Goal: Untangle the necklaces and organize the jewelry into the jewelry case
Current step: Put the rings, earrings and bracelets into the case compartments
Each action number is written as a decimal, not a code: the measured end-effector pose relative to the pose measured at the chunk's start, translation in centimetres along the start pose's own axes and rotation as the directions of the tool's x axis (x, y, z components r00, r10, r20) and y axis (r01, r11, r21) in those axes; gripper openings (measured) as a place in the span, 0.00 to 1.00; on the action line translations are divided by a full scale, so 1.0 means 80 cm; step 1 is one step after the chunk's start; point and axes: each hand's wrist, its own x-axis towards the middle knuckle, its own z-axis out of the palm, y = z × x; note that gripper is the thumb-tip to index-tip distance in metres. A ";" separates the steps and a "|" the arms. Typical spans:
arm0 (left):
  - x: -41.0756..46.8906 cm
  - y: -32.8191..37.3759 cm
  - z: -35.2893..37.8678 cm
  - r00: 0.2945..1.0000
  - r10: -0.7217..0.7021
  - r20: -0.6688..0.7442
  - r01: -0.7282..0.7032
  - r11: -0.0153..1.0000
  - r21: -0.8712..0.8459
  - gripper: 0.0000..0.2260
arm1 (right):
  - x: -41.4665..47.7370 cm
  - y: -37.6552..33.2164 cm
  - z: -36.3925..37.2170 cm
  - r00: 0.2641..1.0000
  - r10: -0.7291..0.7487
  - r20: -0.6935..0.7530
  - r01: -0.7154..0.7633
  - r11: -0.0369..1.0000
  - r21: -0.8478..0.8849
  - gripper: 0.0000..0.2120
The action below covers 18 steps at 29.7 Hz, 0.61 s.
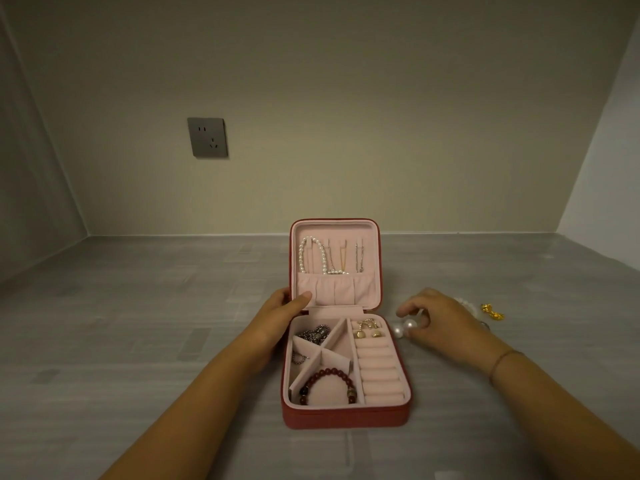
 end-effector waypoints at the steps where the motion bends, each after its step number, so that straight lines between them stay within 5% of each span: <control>1: 0.000 0.000 0.000 1.000 0.000 0.002 0.000 1.000 -0.005 0.19 | -0.002 0.002 0.005 1.000 -0.023 0.009 0.023 1.000 0.004 0.11; 11: -0.005 0.004 0.002 1.000 -0.008 -0.012 0.008 1.000 0.007 0.19 | -0.001 -0.001 0.029 0.993 -0.119 -0.012 0.117 0.986 -0.117 0.08; 15: -0.006 0.004 0.000 1.000 -0.015 -0.013 0.015 1.000 0.002 0.18 | -0.003 0.002 0.021 0.992 -0.122 -0.017 0.121 0.992 -0.033 0.14; 18: -0.005 0.002 -0.002 1.000 -0.011 -0.013 0.011 1.000 0.010 0.19 | -0.003 0.022 -0.001 0.988 0.003 -0.154 0.017 0.992 0.125 0.16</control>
